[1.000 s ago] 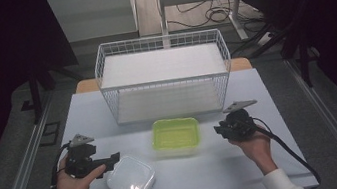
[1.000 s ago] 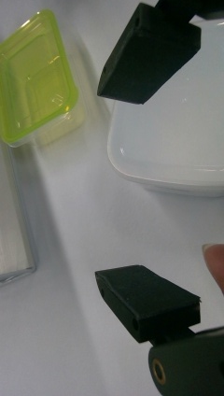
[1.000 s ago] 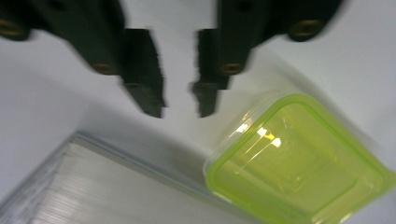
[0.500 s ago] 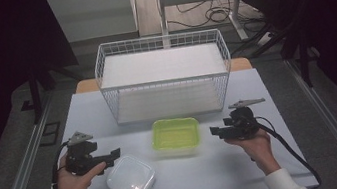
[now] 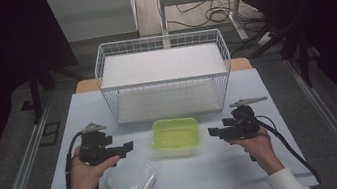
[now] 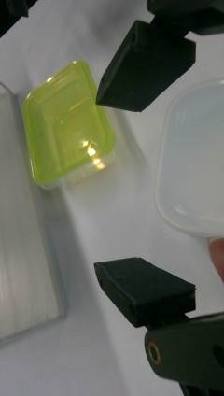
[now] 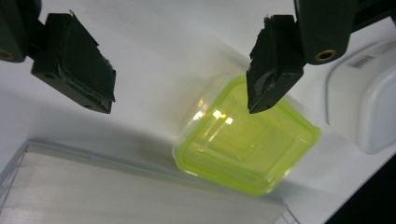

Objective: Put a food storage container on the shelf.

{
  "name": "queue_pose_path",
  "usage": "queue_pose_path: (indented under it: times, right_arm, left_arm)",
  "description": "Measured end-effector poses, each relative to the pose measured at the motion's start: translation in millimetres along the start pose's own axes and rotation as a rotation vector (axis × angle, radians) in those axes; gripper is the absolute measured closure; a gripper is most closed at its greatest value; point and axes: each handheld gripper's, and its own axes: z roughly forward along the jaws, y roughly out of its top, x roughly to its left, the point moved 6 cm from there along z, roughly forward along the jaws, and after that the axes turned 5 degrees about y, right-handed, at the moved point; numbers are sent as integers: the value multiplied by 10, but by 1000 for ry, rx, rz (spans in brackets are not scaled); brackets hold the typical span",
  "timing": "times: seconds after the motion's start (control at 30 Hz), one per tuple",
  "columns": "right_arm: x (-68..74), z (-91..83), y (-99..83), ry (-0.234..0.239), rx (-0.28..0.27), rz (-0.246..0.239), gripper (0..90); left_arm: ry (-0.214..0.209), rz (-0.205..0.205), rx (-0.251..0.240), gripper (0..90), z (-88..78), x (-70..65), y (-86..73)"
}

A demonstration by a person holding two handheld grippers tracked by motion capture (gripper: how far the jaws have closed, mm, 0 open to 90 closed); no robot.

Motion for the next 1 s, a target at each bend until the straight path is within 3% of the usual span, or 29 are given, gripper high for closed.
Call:
queue_pose_path:
  times: [0.03,0.23,0.33,0.5,0.53,0.63,0.77,0.8,0.9,0.93,1.0]
  right_arm:
    - [22,-5,12,-7,-5,-10,235]
    - [135,33,76,-2,3,-29,232]
    - [144,92,106,5,11,-14,243]
    - [151,175,144,28,14,20,261]
    - [148,216,155,18,22,25,272]
    - [154,259,166,15,27,37,285]
    - [159,351,190,5,27,57,322]
    - [149,404,191,8,20,81,349]
    - [139,459,168,0,29,86,364]
    - [129,510,142,-5,42,86,373]
    - [116,553,128,-9,49,87,380]
  left_arm:
    - [-26,7,17,180,42,-55,49]
    - [-53,28,70,190,226,-137,227]
    - [-66,28,102,204,344,-149,294]
    - [-80,5,147,233,505,-124,363]
    - [-110,-17,167,235,572,-123,398]
    - [-138,-46,178,248,628,-137,433]
    - [-133,-21,210,273,724,-188,462]
    - [-133,-16,218,281,754,-199,465]
    - [-125,-27,248,299,836,-204,462]
    - [-126,-57,262,311,884,-205,454]
    - [-129,-47,280,325,921,-184,443]
